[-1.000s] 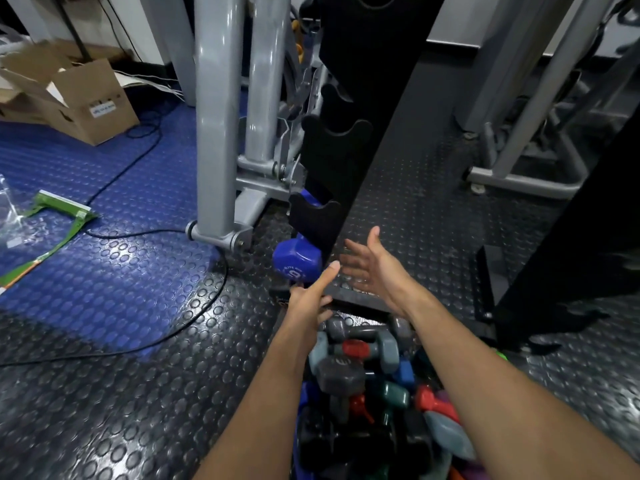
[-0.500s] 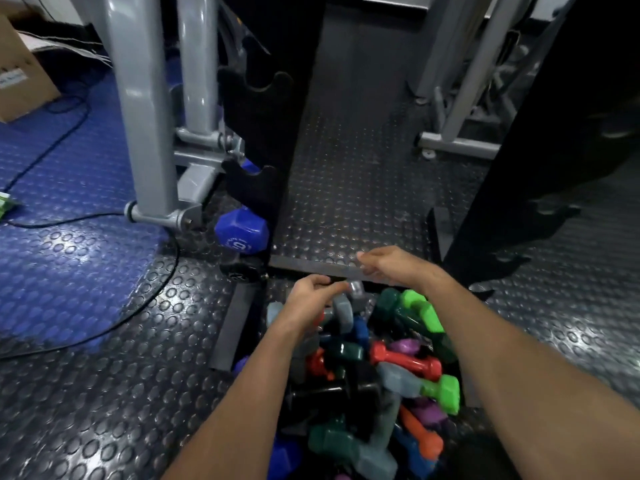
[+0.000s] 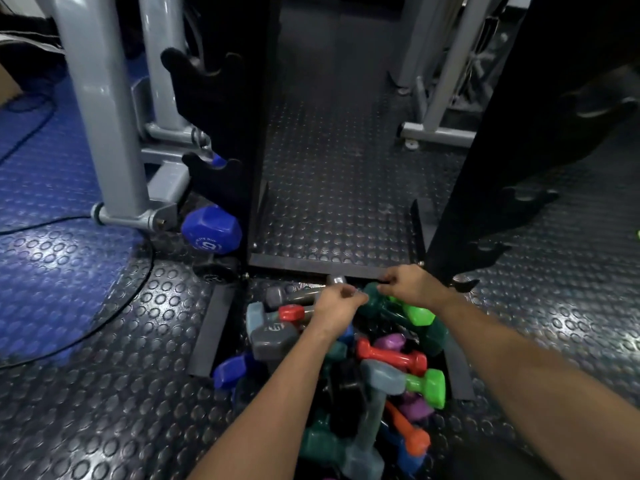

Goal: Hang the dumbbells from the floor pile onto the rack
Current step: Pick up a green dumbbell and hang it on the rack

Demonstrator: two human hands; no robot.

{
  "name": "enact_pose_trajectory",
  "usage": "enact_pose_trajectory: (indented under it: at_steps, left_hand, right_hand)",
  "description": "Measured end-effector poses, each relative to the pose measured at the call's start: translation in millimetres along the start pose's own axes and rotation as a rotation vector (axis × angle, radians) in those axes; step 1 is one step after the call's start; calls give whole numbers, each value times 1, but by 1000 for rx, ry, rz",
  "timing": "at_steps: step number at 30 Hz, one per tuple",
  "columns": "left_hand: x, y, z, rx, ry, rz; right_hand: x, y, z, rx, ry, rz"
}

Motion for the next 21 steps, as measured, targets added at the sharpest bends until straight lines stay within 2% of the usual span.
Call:
enact_pose_trajectory:
  at_steps: [3,7,12,17,21]
  left_hand:
    - [-14,15,2,-21,-27,-31]
    - [-32,34,2,-20,-54,2]
    - [-43,46,-4,-5,-50,45]
    - [-46,28,4,131,-41,76]
    - [-53,4,8,216,-35,101]
  right_hand:
    - [12,4,23,-113,56,87]
    - [28,25,58,0,209,-20]
    - [26,28,63,65,167,133]
    - [37,11,64,-168,137,321]
    - [59,4,71,-338,138,409]
Point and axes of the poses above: each hand's wrist, its own x-axis away from the middle knuckle, its own y-axis out of the palm, z = x × y, the point moved 6 cm from there along -x, towards the middle knuckle, and after that the axes turned 6 degrees about -z, right-handed, at the moved point
